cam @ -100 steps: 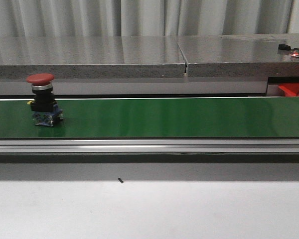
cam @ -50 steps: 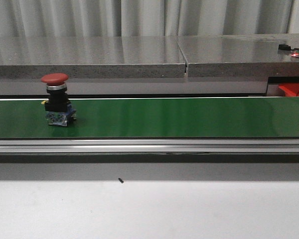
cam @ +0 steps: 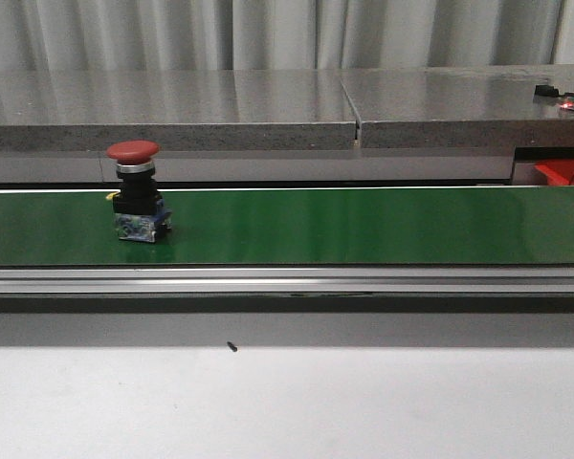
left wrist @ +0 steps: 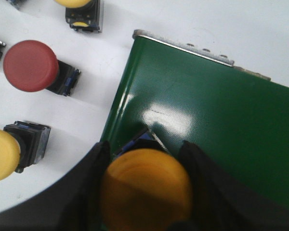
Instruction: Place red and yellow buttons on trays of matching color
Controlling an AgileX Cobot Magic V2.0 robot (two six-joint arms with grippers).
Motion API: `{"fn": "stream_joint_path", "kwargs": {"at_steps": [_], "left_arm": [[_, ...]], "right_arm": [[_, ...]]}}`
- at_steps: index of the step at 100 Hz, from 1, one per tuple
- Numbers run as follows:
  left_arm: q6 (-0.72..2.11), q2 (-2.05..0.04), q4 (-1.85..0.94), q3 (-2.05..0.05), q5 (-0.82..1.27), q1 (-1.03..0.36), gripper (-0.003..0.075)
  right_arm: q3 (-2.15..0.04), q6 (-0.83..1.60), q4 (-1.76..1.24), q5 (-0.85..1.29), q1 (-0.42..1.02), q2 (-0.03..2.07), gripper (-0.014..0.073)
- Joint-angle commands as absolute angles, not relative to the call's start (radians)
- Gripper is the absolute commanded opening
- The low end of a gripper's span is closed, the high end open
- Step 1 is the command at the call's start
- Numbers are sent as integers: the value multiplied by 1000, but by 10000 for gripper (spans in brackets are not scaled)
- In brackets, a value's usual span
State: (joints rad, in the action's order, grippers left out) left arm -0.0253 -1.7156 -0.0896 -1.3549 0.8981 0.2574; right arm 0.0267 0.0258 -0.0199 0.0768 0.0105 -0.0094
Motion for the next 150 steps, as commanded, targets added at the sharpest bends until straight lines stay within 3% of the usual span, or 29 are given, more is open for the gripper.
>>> {"fn": "stream_joint_path", "kwargs": {"at_steps": [1, 41, 53, 72, 84, 117, 150], "left_arm": [[-24, -1683, -107, -1387, 881, 250, -20], [0, -1697, -121, -1387, 884, 250, 1], [38, -1697, -163, -1387, 900, 250, 122], [80, -1691, -210, -1387, 912, 250, 445], [80, -1673, -210, -1387, 912, 250, 552], [189, -1513, -314, -1395, 897, 240, 561], [283, -1240, -314, -1352, 835, 101, 555]], "right_arm": [[11, 26, -11, 0, 6, -28, -68], [11, 26, -11, 0, 6, -28, -68], [11, 26, -11, 0, 6, -28, -68], [11, 26, -11, 0, 6, -28, -68], [11, 26, -11, 0, 6, -28, -68], [11, 26, -11, 0, 6, -28, -68], [11, 26, -11, 0, 6, -28, -68]]}}
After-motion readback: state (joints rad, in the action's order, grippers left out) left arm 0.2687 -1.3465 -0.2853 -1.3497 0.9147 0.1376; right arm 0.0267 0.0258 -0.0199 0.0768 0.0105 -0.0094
